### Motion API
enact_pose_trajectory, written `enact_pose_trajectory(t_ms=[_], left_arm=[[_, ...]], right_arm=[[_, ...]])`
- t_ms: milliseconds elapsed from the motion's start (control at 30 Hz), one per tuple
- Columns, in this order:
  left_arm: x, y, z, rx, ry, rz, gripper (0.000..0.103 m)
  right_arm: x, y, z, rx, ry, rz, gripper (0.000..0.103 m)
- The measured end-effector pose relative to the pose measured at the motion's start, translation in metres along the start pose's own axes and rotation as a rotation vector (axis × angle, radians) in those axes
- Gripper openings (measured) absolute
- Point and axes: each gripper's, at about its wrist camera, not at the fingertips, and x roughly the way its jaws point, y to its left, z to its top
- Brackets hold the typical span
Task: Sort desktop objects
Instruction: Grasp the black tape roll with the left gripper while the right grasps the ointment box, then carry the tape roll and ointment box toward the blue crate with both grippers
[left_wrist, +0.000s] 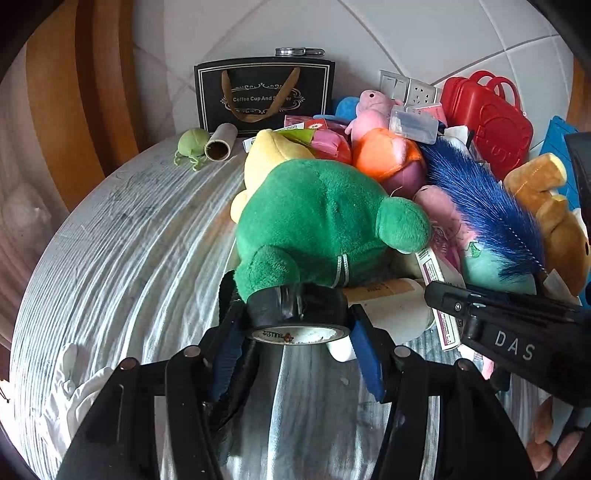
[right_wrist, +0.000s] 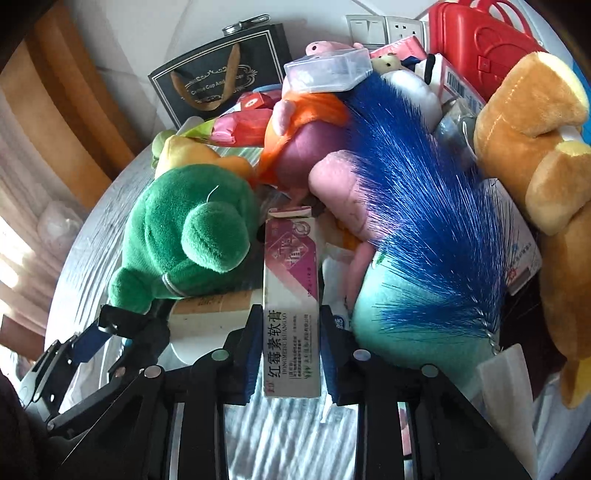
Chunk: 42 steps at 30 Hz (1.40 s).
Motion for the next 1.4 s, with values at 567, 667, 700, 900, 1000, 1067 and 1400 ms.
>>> enact_pose_trajectory(t_ms=[567,667,700,900,1000,1067,1400], left_arm=[[-0.153,-0.063,0.007,0.011,-0.238,-0.022,0.055],[-0.182,-0.097,0.011,0.035,-0.283,-0.035,0.055],[-0.193,-0.111,0.011,0.044,-0.303,-0.040,0.055],[-0.249,-0.209,0.005,0.061,-0.405,-0.077,0.055],[-0.274,-0.270,0.002,0.065,-0.467,-0.082,0.056],[-0.289,-0.316,0.000,0.073,-0.491,-0.096,0.055],[-0.343,-0.552,0.011,0.186,-0.593,-0.231,0.056]], right_arm=[[-0.178,-0.011,-0.038,-0.139,-0.308,-0.009,0.028],[-0.221,-0.032,-0.041,-0.146,-0.382,-0.035,0.028],[-0.237,-0.041,-0.043,-0.147,-0.409,-0.044,0.028],[-0.325,-0.112,-0.067,-0.176,-0.560,-0.109,0.028],[-0.368,-0.158,-0.082,-0.203,-0.646,-0.142,0.028],[-0.393,-0.192,-0.088,-0.205,-0.679,-0.163,0.028],[-0.497,-0.384,-0.103,-0.103,-0.809,-0.360,0.028]])
